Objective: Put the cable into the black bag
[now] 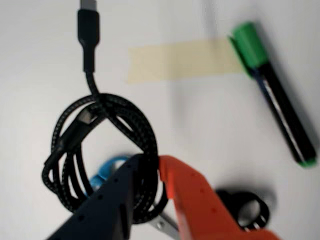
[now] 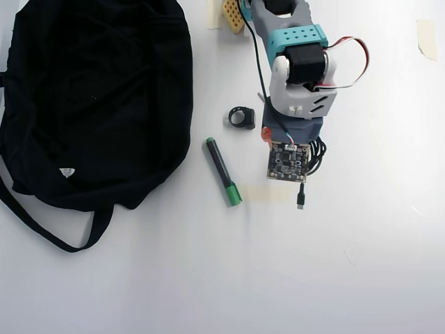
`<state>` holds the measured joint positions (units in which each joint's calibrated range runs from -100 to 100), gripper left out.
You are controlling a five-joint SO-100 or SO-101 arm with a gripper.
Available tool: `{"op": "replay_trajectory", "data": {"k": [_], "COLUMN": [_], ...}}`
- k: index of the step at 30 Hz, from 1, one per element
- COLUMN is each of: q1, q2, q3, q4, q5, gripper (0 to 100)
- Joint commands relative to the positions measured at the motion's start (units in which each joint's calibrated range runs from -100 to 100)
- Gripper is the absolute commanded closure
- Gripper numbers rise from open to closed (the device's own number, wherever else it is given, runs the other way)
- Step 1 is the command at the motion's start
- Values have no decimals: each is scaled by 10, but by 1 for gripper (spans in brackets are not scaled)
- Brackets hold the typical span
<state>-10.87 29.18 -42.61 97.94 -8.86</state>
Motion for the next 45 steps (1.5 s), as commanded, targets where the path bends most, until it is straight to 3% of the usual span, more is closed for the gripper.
{"op": "replay_trajectory", "data": {"k": [1,18,28,40,45], "q1": [27,162,276,502,605], "q2": [-90,-284,-327,-314,-268], "q3": [51,273,324,314,312], "q4": [16,16,15,8,-90], "q5": [4,4,4,35,57], "gripper": [98,98,98,98,98]}}
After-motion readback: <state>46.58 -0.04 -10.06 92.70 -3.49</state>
